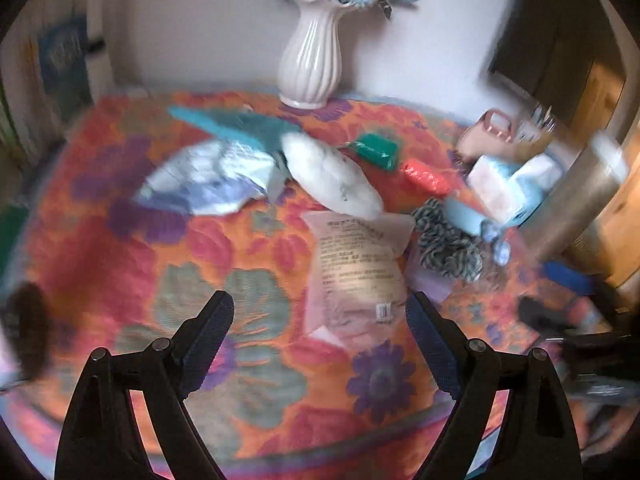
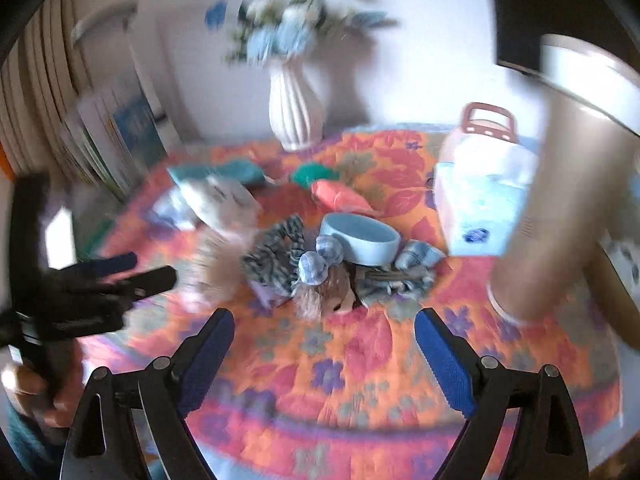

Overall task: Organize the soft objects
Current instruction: 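Open the left gripper over the bowl and return both tools to the quilt, then grasp the clear wipes bag with the left gripper while the right gripper grasps the brown fluffy toy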

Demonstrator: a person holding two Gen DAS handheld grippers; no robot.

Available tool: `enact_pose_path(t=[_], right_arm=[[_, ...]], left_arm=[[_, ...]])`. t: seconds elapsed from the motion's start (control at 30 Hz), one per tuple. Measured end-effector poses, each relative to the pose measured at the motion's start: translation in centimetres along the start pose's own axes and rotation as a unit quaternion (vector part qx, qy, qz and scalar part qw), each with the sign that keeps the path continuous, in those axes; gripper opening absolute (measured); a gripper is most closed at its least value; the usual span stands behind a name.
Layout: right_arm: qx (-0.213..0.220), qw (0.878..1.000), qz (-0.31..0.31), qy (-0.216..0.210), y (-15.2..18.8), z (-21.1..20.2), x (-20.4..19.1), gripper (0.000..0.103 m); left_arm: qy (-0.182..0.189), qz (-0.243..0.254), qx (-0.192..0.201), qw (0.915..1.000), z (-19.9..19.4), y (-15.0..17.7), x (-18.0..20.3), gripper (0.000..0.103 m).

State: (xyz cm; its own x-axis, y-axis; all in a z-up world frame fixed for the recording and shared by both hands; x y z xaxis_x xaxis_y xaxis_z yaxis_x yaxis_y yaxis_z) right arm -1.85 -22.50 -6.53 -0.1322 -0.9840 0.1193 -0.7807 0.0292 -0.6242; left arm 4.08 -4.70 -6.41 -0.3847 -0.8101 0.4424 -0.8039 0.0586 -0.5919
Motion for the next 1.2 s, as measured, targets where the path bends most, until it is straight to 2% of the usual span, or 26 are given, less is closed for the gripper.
enact_pose_path(t=[0.07, 0.17, 0.27, 0.5, 0.7, 1.1, 1.17, 1.2], right_arm=[[0.0, 0.999, -0.023, 0.028, -0.4, 1.9, -0.7, 0.091], [0.009, 0.998, -0.036, 0.04, -0.8, 2.9, -1.0, 0.091], [0.02, 0.998, -0.041, 0.042, -1.5, 3.7, -1.3, 0.091], [0.022, 0.998, -0.027, 0.044, -1.2, 4.3, -0.6, 0.091], [0.015, 0.999, -0.002, 0.039, -1.2, 4.5, 0.3, 0.091], [0.016, 0.999, -0.002, 0.051, -1.1, 4.4, 0.4, 0.091], [0.016, 0.999, 0.002, 0.047, -1.0, 4.2, 0.5, 0.088], [0.016, 0.999, 0.003, 0.042, -1.0, 4.2, 0.5, 0.082]], left_arm=[[0.042, -0.019, 0.012, 0.9989, 0.7, -0.4, -0.3, 0.087], [0.06, -0.017, 0.024, 0.9978, 1.6, -1.4, -0.1, 0.087], [0.051, -0.002, 0.039, 0.998, 2.5, -2.5, 0.0, 0.087], [0.063, -0.008, 0.054, 0.9965, 2.3, -2.1, -0.7, 0.087], [0.061, 0.001, 0.043, 0.9972, 2.7, -1.7, -0.4, 0.087], [0.079, -0.01, 0.027, 0.9964, 3.2, -1.4, -0.5, 0.087], [0.081, -0.012, 0.023, 0.9964, 3.2, -1.3, -0.5, 0.087], [0.084, -0.014, 0.021, 0.9962, 3.3, -1.3, -0.5, 0.087]])
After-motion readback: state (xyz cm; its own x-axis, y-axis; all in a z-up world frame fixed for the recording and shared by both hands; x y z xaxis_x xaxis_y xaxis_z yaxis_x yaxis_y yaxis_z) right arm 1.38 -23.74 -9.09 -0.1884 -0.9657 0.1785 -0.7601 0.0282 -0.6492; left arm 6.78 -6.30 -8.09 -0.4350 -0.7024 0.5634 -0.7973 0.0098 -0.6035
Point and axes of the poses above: each gripper's, at about its wrist camera, not at the fingertips, and z roughly the way its jaws point, x to its right, y to its underside, the point moved 9 cm from there along z, roughly the way its jaws point, and after that the axes turned 15 degrees about y, right-handed, at the moved point
